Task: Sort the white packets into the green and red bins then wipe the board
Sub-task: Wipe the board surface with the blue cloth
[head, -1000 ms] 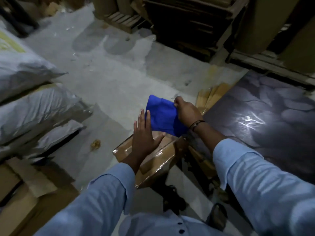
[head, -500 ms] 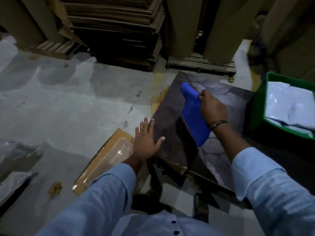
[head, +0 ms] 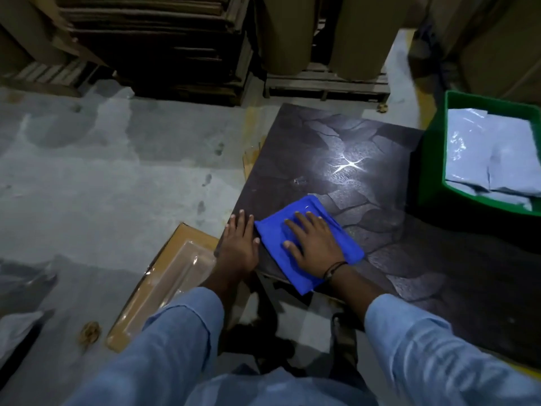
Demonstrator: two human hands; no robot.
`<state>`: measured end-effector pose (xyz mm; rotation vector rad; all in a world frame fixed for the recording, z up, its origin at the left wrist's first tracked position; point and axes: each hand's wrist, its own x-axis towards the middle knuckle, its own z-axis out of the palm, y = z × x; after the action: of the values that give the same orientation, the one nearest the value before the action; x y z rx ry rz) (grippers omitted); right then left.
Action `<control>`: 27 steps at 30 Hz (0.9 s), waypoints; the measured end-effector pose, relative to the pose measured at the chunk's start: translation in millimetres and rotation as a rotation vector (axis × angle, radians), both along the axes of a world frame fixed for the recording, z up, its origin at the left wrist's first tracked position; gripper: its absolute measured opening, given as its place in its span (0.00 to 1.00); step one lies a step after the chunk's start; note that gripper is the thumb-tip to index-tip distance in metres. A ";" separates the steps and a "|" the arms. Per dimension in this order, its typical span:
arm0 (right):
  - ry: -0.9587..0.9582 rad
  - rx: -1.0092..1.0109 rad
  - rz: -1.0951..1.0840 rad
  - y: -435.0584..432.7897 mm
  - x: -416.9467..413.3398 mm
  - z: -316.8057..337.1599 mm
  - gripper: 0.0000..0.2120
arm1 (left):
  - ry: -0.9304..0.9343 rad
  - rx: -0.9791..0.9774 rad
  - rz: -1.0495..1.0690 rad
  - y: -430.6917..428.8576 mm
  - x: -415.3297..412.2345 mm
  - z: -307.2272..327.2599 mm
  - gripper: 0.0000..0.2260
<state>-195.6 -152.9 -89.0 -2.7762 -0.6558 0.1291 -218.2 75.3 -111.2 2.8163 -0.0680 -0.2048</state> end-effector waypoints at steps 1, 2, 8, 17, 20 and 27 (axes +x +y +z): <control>0.026 -0.048 0.000 4.9 -4.4 -7.9 0.30 | -0.015 -0.018 -0.002 0.9 3.3 -3.7 0.29; 0.036 -0.081 -0.008 7.9 -7.8 -16.3 0.30 | -0.006 -0.020 -0.006 0.9 7.0 -5.0 0.29; -0.090 -0.185 0.253 -0.3 9.2 -30.8 0.33 | 0.015 0.064 -0.088 5.2 39.7 -10.7 0.35; -0.035 -0.182 -0.268 16.2 92.5 -43.4 0.33 | -0.167 0.026 -0.137 11.3 64.7 -40.4 0.31; -0.057 -0.199 0.071 13.7 42.8 -36.6 0.35 | -0.178 0.021 -0.143 10.8 63.9 -41.6 0.31; -0.079 -0.226 0.208 -30.2 29.0 -33.1 0.33 | -0.181 0.063 -0.130 10.3 64.2 -38.7 0.31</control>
<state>-166.7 -183.1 -122.1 -2.9324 -1.0083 0.1446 -154.1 85.6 -150.0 2.8880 -0.2907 0.0196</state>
